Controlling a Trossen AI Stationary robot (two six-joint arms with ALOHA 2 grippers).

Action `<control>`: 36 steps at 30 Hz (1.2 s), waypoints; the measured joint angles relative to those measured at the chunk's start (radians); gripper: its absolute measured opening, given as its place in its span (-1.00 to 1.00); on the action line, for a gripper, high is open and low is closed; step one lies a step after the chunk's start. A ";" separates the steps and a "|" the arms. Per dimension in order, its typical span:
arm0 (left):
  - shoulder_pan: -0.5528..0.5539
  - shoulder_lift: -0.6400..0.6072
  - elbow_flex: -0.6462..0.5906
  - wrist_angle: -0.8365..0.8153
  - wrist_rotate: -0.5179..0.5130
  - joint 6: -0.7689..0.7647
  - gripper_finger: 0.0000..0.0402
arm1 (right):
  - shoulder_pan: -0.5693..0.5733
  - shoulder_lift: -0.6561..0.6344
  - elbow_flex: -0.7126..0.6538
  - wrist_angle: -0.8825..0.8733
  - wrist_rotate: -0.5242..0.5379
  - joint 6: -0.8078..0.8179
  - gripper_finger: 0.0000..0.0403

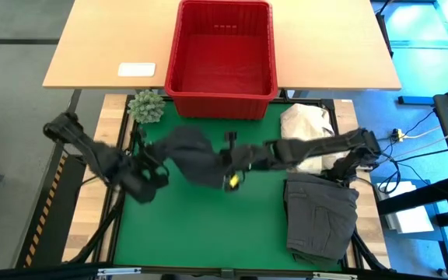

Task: Fold laundry
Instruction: Put the gray folded shorts into the red bin

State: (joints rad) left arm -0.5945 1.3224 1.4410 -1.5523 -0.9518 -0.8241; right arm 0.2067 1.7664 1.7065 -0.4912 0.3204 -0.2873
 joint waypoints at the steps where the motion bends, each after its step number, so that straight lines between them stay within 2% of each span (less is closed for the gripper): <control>1: 0.029 -0.022 0.000 0.002 -0.008 0.041 -0.89 | -0.022 -0.012 0.000 -0.002 -0.001 -0.009 -0.92; 5: 0.169 -0.098 0.000 0.052 -0.024 0.254 -0.89 | -0.125 -0.043 0.001 0.003 -0.091 -0.046 -0.92; 10: 0.346 -0.190 0.000 0.298 -0.003 0.639 -0.89 | -0.260 -0.089 0.001 0.042 -0.211 -0.107 -0.92; 14: 0.509 -0.236 -0.001 0.547 0.093 0.968 -0.89 | -0.366 -0.107 0.001 0.079 -0.299 -0.134 -0.92; 17: 0.637 -0.243 -0.001 0.690 0.207 1.130 -0.89 | -0.424 -0.111 0.001 0.107 -0.340 -0.139 -0.92; 21: 0.807 -0.232 -0.001 0.787 0.328 1.262 -0.89 | -0.477 -0.111 -0.001 0.156 -0.365 -0.161 -0.92; 28: 1.059 -0.181 0.000 0.966 0.532 1.397 -0.89 | -0.588 -0.109 0.047 0.218 -0.367 -0.193 -0.92; 36: 1.301 -0.049 0.000 1.157 0.750 1.517 -0.89 | -0.765 -0.093 0.060 0.265 -0.448 -0.193 -0.92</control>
State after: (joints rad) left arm 0.7069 1.2729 1.4410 -0.3954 -0.2020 0.6925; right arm -0.5587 1.6730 1.7664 -0.2261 -0.1273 -0.4801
